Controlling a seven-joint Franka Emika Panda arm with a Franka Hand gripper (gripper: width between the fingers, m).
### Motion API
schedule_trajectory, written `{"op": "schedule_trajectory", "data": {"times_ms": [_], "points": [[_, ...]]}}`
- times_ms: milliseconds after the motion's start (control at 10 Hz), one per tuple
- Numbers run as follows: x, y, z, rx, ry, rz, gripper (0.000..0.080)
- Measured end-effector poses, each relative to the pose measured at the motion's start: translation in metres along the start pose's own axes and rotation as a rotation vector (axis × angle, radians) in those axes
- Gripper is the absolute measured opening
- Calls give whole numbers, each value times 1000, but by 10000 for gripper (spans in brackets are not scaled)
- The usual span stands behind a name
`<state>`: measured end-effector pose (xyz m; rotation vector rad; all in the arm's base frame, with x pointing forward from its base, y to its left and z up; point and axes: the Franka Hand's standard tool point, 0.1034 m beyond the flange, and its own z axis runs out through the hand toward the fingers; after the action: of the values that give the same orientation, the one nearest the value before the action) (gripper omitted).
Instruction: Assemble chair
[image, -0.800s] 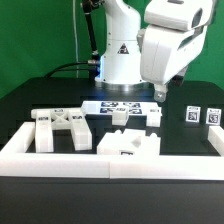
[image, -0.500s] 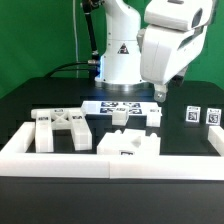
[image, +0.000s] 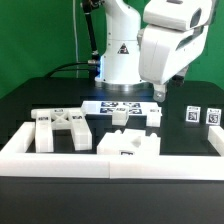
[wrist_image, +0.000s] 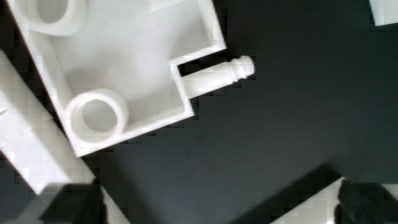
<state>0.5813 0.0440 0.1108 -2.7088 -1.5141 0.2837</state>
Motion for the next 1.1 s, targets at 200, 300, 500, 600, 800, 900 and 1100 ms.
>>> {"op": "schedule_trajectory", "data": {"times_ms": [200, 300, 500, 600, 800, 900, 1100], "points": [[-5, 5, 12, 16, 44, 177, 650], [-6, 9, 16, 19, 55, 189, 650], [-6, 15, 17, 35, 74, 272, 650], [-5, 14, 18, 38, 72, 341, 650], [-5, 13, 18, 44, 70, 460, 650], [-5, 14, 19, 50, 74, 562, 650], [-13, 28, 34, 52, 102, 758, 650]]}}
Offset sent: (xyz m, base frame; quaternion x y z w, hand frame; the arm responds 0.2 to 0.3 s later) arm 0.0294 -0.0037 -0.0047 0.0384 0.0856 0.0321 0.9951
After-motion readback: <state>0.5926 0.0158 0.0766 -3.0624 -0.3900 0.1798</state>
